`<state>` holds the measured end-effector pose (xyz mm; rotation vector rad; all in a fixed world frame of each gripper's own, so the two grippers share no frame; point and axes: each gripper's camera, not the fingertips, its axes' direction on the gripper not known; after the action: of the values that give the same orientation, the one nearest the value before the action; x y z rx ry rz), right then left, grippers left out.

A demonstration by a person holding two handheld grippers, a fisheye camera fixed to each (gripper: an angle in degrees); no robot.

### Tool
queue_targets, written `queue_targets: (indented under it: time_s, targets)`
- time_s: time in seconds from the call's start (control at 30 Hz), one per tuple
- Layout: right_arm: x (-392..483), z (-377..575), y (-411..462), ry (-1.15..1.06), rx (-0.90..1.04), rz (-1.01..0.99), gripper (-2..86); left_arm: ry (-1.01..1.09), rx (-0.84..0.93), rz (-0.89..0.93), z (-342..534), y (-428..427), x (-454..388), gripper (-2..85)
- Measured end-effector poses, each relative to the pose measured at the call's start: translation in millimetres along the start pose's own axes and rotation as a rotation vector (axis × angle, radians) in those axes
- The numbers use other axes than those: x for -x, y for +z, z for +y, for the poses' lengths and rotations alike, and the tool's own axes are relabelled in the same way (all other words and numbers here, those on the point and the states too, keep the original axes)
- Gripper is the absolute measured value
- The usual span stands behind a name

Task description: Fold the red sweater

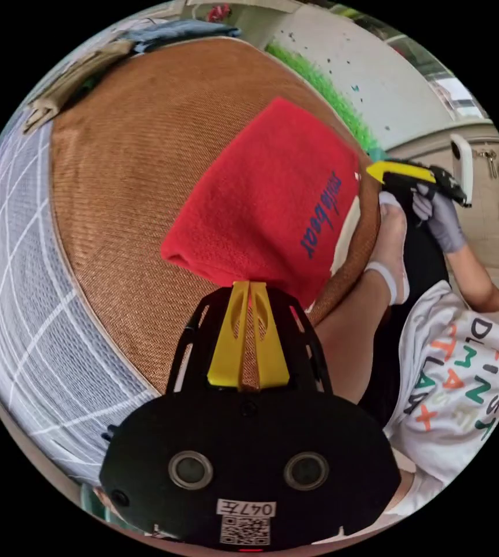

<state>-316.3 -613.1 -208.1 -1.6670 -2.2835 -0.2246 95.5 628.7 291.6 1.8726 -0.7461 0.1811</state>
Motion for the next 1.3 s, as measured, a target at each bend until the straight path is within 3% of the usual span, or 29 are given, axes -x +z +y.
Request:
queue_targets:
  time_s: [0.13,0.2,0.27,0.4,0.53,0.77,0.87,1.0,1.17,1.3]
  targets:
    - [-11.7,45.8,14.8,-0.011,-0.119,-0.204,-1.2,-0.148,-0.334,0.009,47.2,-54.4,-10.7,-0.9]
    - [-16.5,63.4,37.0,0.001,-0.097,-0.273,-1.2,-0.150,-0.372,-0.068,54.9,-68.7,-27.3,-0.9]
    - [-22.0,80.6,52.0,0.004,-0.110,-0.293,-1.2,-0.042,-0.373,-0.217,49.5,-83.8,-70.4,-0.9]
    - [-29.5,87.5,68.2,0.009,-0.078,-0.292,-1.2,0.160,-0.428,-0.253,39.9,-98.5,-133.3,-0.6]
    - [-25.0,90.6,80.9,-0.027,-0.045,-0.236,-1.2,0.394,-0.406,-0.408,34.3,-96.7,-210.0,0.8]
    - [-37.7,112.6,69.7,-0.020,-0.171,-0.291,0.6,0.669,-0.210,-0.388,24.6,-70.5,-295.1,7.0]
    - [-40.4,116.5,57.7,0.010,-0.209,-0.181,2.3,0.711,-0.136,-0.398,17.2,-54.9,-312.6,9.4]
    - [-46.0,97.1,69.1,-0.004,-0.116,-0.218,2.7,0.717,-0.024,-0.461,7.1,-29.5,-313.2,10.0]
    - [-62.6,67.0,96.0,0.027,0.092,-0.297,-0.5,0.691,-0.038,-0.442,15.9,-36.0,-293.6,4.6]
    - [-65.9,55.5,73.7,-0.033,0.058,-0.402,-1.1,0.627,-0.131,-0.349,29.7,-63.0,-256.7,2.9]
